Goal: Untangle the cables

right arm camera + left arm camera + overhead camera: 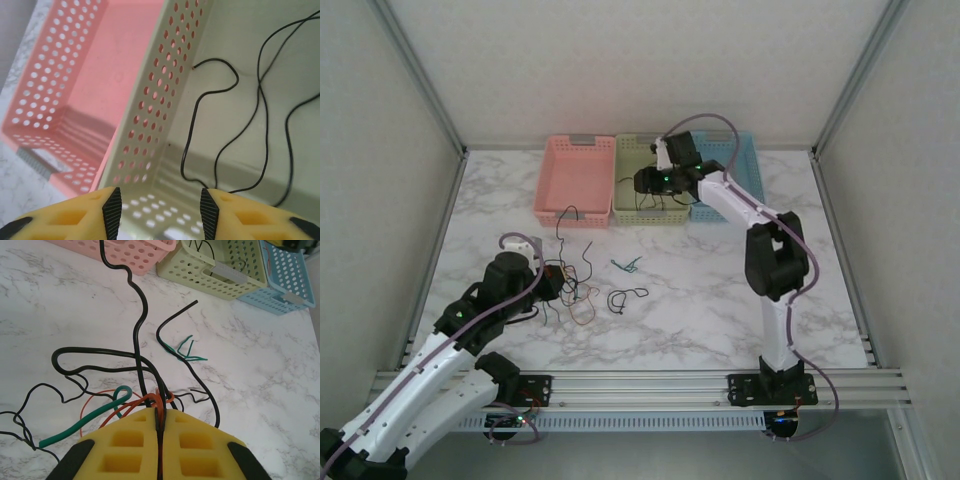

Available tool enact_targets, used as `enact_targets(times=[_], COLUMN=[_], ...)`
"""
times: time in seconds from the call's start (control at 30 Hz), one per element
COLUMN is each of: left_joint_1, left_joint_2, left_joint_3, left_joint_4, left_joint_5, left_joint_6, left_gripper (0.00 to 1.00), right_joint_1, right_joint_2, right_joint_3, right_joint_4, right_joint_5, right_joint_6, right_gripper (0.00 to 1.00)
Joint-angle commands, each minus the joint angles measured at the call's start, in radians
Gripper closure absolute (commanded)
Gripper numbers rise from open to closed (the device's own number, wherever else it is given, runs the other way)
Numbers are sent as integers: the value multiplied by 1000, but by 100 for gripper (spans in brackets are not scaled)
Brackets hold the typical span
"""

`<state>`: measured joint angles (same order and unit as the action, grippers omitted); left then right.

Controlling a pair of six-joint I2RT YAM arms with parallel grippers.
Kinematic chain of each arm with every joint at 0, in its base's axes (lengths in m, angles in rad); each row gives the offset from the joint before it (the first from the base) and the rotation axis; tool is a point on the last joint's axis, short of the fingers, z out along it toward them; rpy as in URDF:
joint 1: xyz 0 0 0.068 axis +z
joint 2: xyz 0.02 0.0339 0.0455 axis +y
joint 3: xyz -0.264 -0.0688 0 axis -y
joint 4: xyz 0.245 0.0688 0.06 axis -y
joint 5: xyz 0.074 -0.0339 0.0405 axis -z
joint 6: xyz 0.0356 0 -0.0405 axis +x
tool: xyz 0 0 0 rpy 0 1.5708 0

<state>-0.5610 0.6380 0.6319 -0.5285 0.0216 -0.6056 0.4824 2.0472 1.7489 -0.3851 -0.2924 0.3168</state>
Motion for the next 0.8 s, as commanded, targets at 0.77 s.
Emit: enact_targets(times=[0.77], left_joint_1=[9], left_joint_2=[101], left_joint_3=[-70], left_joint_4=[70], left_joint_5=[-18], left_joint_6=[-8], left_gripper=[100], right_joint_1=[191], right_joint_2=[-569], right_joint_3=[-939], right_joint_4=[285], right_joint_5=[-2], right_joint_6=[39], right_gripper=[51])
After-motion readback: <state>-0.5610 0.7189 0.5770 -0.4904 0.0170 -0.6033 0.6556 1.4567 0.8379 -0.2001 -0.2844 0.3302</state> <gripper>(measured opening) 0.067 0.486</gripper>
